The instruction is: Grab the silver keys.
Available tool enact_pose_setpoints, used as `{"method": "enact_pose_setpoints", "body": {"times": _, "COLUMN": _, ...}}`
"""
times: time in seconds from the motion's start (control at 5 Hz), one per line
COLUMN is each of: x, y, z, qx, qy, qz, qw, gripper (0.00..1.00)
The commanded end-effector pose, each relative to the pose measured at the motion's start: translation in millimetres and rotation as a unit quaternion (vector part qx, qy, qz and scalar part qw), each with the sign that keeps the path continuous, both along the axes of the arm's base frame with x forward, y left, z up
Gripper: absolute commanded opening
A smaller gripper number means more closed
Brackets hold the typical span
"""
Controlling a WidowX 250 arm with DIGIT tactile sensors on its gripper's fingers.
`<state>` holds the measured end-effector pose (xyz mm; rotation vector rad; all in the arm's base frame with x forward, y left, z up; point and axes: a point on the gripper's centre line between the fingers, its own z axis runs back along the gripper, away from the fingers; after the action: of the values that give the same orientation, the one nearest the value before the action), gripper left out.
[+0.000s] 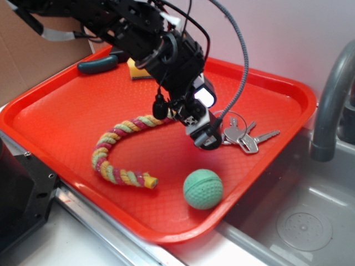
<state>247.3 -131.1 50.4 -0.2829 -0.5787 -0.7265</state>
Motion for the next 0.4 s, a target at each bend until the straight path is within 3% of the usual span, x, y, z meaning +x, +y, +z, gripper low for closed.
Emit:
{"method": "enact_pose_setpoints", "body": {"times": 0.0, "x": -1.3, "y": -7.9, "z": -1.4, "qx": -0.011, "qy": 0.006, "qz": -0.014, "qw": 1.0, "gripper": 0.0}}
{"method": "enact_pose_setpoints", "body": {"times": 0.2, "x": -2.6, "y": -8.6, "z": -0.4, "qx": -0.003, "qy": 0.008, "qz": -0.013, "qw": 1.0, "gripper": 0.0}}
